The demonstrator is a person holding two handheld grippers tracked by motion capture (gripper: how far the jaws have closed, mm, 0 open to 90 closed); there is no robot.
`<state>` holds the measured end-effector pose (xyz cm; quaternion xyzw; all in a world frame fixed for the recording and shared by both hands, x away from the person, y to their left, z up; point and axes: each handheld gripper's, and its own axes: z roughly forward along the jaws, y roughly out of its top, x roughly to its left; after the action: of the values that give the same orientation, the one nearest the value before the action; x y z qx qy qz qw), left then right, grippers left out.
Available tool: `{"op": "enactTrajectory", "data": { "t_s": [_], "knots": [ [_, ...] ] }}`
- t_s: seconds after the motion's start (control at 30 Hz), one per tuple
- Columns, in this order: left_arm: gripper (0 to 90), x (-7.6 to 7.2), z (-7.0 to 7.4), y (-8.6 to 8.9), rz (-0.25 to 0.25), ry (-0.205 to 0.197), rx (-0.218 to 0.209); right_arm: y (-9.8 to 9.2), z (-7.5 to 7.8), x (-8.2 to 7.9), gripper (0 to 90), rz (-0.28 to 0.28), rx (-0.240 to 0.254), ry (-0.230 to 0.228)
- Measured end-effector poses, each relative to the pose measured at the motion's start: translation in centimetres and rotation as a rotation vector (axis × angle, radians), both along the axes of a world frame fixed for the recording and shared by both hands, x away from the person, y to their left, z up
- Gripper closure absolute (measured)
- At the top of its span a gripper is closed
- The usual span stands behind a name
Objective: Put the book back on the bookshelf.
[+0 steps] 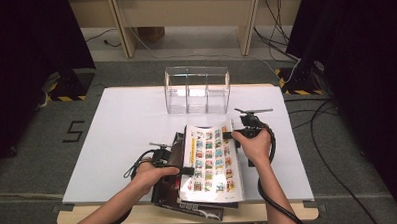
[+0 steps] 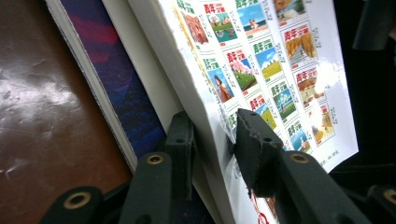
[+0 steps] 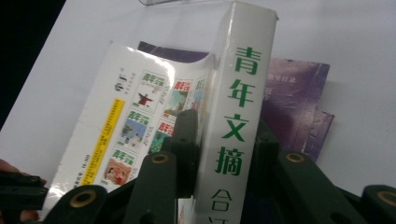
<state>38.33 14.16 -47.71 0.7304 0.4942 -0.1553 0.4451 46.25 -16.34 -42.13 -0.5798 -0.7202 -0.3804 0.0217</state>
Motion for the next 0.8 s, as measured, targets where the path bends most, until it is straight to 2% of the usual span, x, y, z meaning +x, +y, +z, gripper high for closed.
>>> {"op": "enactTrajectory", "data": {
  "t_s": [0.07,0.1,0.13,0.17,0.2,0.23,0.27,0.3,0.33,0.37,0.47,0.5,0.6,0.7,0.8],
  "knots": [
    [63.3,-0.1,0.0,0.1,0.005,-0.004,-0.007,0.1,0.3,-0.1,71.2,0.001,0.003,-0.009],
    [60.3,-0.4,0.1,0.4,0.015,-0.032,0.001,0.2,1.2,-0.4,72.6,0.0,0.035,-0.021],
    [58.2,-0.4,0.1,0.4,0.015,-0.032,0.001,0.2,1.4,-0.6,73.0,0.001,0.043,-0.031],
    [57.2,-0.8,0.4,1.2,0.028,-0.087,0.042,0.3,2.0,-0.8,73.3,0.002,0.053,-0.051],
    [55.3,-1.0,0.6,1.8,0.04,-0.107,0.027,0.4,2.4,-1.0,73.5,0.003,0.054,-0.06],
    [54.5,-1.2,1.0,2.5,0.068,-0.107,-0.017,0.5,2.8,-1.3,73.6,0.004,0.049,-0.076],
    [53.7,-1.5,1.3,2.9,0.076,-0.114,-0.026,0.6,3.4,-1.6,73.7,-0.005,0.028,-0.098],
    [53.0,-1.8,1.5,3.4,0.083,-0.136,-0.028,0.7,3.7,-1.8,73.7,-0.007,0.023,-0.107],
    [52.2,-1.8,1.5,3.4,0.083,-0.136,-0.028,0.7,3.7,-1.8,73.7,-0.007,0.023,-0.107],
    [51.0,-2.3,1.7,4.2,0.097,-0.172,-0.012,0.7,4.4,-2.1,73.8,-0.01,0.015,-0.136],
    [50.0,-2.8,1.6,5.1,0.12,-0.192,-0.001,0.9,5.2,-2.5,73.7,-0.019,-0.011,-0.169],
    [49.4,-3.1,1.3,5.9,0.141,-0.214,0.022,1.0,5.5,-2.6,73.8,-0.025,-0.02,-0.176],
    [48.6,-3.3,0.8,6.9,0.169,-0.251,0.075,0.9,6.0,-2.8,73.8,-0.032,-0.037,-0.198],
    [48.2,-3.3,0.6,7.6,0.197,-0.274,0.095,0.9,6.7,-3.0,73.8,-0.034,-0.054,-0.22],
    [47.8,-3.2,0.6,8.0,0.198,-0.27,0.086,0.8,7.1,-3.1,73.8,-0.039,-0.062,-0.23]
  ]
}}
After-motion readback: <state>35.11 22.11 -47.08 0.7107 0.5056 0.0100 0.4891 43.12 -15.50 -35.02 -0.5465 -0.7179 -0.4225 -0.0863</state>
